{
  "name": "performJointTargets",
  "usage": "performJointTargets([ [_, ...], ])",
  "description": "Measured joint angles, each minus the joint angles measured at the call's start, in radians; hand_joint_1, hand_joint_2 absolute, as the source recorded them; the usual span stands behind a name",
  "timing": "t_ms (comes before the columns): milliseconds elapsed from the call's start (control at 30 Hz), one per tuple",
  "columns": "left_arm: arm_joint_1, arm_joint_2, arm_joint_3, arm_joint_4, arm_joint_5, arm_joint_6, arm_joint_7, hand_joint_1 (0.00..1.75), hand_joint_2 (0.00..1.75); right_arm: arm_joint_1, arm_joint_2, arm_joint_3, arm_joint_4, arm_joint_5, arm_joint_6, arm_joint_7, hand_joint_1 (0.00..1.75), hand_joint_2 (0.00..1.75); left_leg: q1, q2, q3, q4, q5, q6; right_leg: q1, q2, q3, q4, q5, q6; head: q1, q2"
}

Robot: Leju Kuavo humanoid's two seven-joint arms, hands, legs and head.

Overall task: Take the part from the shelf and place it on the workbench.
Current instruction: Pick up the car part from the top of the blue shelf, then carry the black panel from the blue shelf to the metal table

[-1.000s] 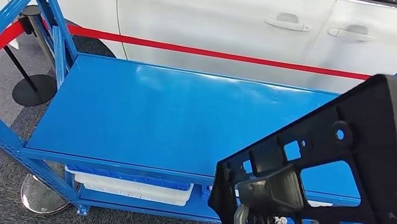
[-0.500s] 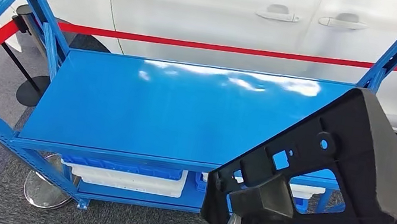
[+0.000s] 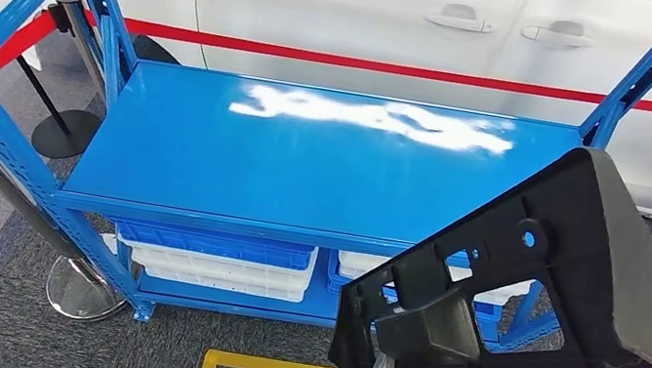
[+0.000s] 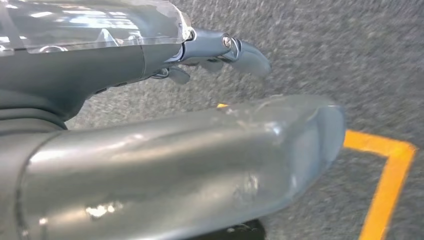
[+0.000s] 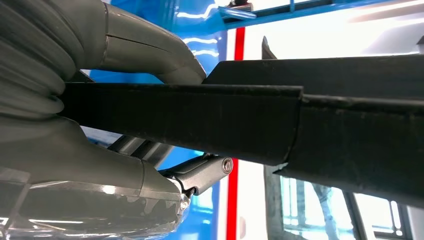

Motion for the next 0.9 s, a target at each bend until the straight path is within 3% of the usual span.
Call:
performJointTargets([
  [33, 0.000, -0.001, 0.000, 0.000, 0.000, 0.000, 0.000, 0.00, 0.00, 0.000, 0.000, -0.001, 0.000, 0.000, 0.001, 0.000, 1.75, 1.75, 0.001, 0.000, -0.015, 0.005, 0.007, -0.004, -0.002, 0.000, 0.027, -0.014, 0.021, 0.002, 0.001, 0.000],
  [100, 0.000, -0.002, 0.000, 0.000, -0.003, 0.000, 0.001, 0.00, 0.00, 0.000, 0.000, -0.002, 0.001, 0.002, 0.001, 0.000, 1.75, 1.75, 0.004, 0.000, -0.042, 0.019, 0.018, -0.013, -0.007, 0.000, 0.127, -0.133, 0.060, 0.004, 0.002, 0.000],
  [167, -0.001, -0.003, 0.000, 0.000, -0.005, 0.000, 0.001, 0.00, 0.00, -0.001, 0.000, -0.003, 0.000, 0.005, 0.001, 0.000, 1.75, 1.75, 0.003, -0.001, -0.060, 0.034, 0.027, -0.024, -0.005, 0.003, 0.205, -0.250, 0.058, -0.002, 0.002, 0.000],
  [200, -0.001, -0.003, 0.001, 0.000, -0.006, 0.000, 0.001, 0.00, 0.00, -0.001, 0.001, -0.004, 0.000, 0.005, 0.002, 0.000, 1.75, 1.75, 0.002, -0.002, -0.064, 0.037, 0.033, -0.031, -0.002, 0.005, 0.218, -0.275, 0.051, -0.009, 0.003, 0.000],
  [300, 0.001, -0.003, 0.001, 0.000, -0.006, 0.000, 0.001, 0.00, 0.00, 0.000, 0.004, -0.006, 0.001, 0.006, 0.002, 0.000, 1.75, 1.75, 0.005, -0.005, -0.072, 0.042, 0.041, -0.052, 0.003, 0.003, 0.202, -0.281, 0.067, -0.037, 0.005, 0.000],
  [367, 0.003, -0.002, 0.002, 0.000, -0.006, -0.002, 0.001, 0.00, 0.00, 0.000, 0.007, -0.007, 0.001, 0.006, 0.002, 0.000, 1.75, 1.75, 0.009, -0.008, -0.092, 0.093, -0.020, -0.060, 0.001, -0.001, 0.182, -0.285, 0.088, -0.055, 0.002, 0.000],
  [433, 0.003, -0.002, 0.003, 0.000, -0.006, -0.006, 0.000, 0.00, 0.00, 0.000, 0.009, -0.008, 0.001, 0.008, 0.002, 0.000, 1.75, 1.75, 0.010, -0.008, -0.122, 0.207, -0.120, -0.064, 0.004, -0.002, 0.156, -0.284, 0.109, -0.064, -0.002, 0.000],
  [467, 0.004, -0.002, 0.003, 0.000, -0.007, -0.009, -0.001, 0.00, 0.00, 0.000, 0.009, -0.009, 0.001, 0.010, 0.002, 0.000, 1.75, 1.75, 0.010, -0.008, -0.129, 0.261, -0.149, -0.064, 0.007, -0.002, 0.141, -0.283, 0.119, -0.066, -0.003, 0.000],
  [500, 0.004, -0.002, 0.004, 0.000, -0.007, -0.012, -0.001, 0.00, 0.00, 0.000, 0.009, -0.009, 0.001, 0.011, 0.002, 0.000, 1.75, 1.75, 0.010, -0.008, -0.124, 0.294, -0.153, -0.062, 0.011, -0.003, 0.126, -0.281, 0.130, -0.066, -0.002, 0.000],
  [533, 0.003, -0.002, 0.004, 0.000, -0.007, -0.014, -0.002, 0.00, 0.00, 0.000, 0.009, -0.010, 0.001, 0.012, 0.002, 0.001, 1.75, 1.75, 0.009, -0.008, -0.104, 0.296, -0.136, -0.059, 0.013, -0.004, 0.111, -0.278, 0.140, -0.066, -0.003, 0.000],
  [600, 0.002, -0.001, 0.004, 0.000, -0.008, -0.016, -0.003, 0.00, 0.00, -0.001, 0.009, -0.010, 0.001, 0.013, 0.002, 0.001, 1.75, 1.75, 0.005, -0.009, -0.017, 0.202, -0.088, -0.046, 0.017, -0.004, 0.084, -0.271, 0.158, -0.064, -0.003, 0.000],
  [667, -0.001, 0.001, 0.004, -0.001, -0.011, -0.017, -0.005, 0.00, 0.00, -0.001, 0.010, -0.010, 0.001, 0.010, 0.006, 0.003, 1.75, 1.75, -0.003, -0.009, 0.079, 0.062, -0.086, -0.031, 0.020, -0.005, 0.067, -0.264, 0.174, -0.057, -0.002, 0.000],
  [700, -0.002, 0.003, 0.004, -0.002, -0.012, -0.018, -0.005, 0.00, 0.00, -0.002, 0.011, -0.010, 0.001, 0.006, 0.010, 0.004, 1.75, 1.75, -0.007, -0.009, 0.105, 0.017, -0.094, -0.027, 0.020, -0.006, 0.063, -0.263, 0.182, -0.051, -0.003, 0.000],
  [733, -0.002, 0.004, 0.005, -0.002, -0.014, -0.019, -0.006, 0.00, 0.00, -0.002, 0.011, -0.010, 0.001, 0.001, 0.015, 0.004, 1.75, 1.75, -0.011, -0.009, 0.112, -0.004, -0.097, -0.025, 0.018, -0.008, 0.061, -0.265, 0.191, -0.044, -0.005, 0.000],
  [800, -0.001, 0.003, 0.006, -0.003, -0.017, -0.020, -0.006, 0.00, 0.00, -0.002, 0.011, -0.010, 0.001, -0.008, 0.022, 0.005, 1.75, 1.75, -0.010, -0.007, 0.101, -0.013, -0.077, -0.018, 0.016, -0.007, 0.058, -0.267, 0.198, -0.031, -0.009, 0.000],
  [833, 0.000, 0.003, 0.006, -0.003, -0.017, -0.020, -0.006, 0.00, 0.00, -0.002, 0.011, -0.010, 0.001, -0.012, 0.025, 0.006, 1.75, 1.75, -0.007, -0.004, 0.092, -0.017, -0.064, -0.011, 0.014, -0.005, 0.052, -0.255, 0.178, -0.025, -0.007, 0.000],
  [900, 0.000, 0.004, 0.006, -0.004, -0.018, -0.022, -0.006, 0.00, 0.00, -0.002, 0.011, -0.010, 0.001, -0.021, 0.032, 0.008, 1.75, 1.75, -0.003, 0.003, 0.068, -0.022, -0.038, 0.000, 0.009, -0.001, 0.027, -0.178, 0.086, -0.013, -0.002, 0.000],
])
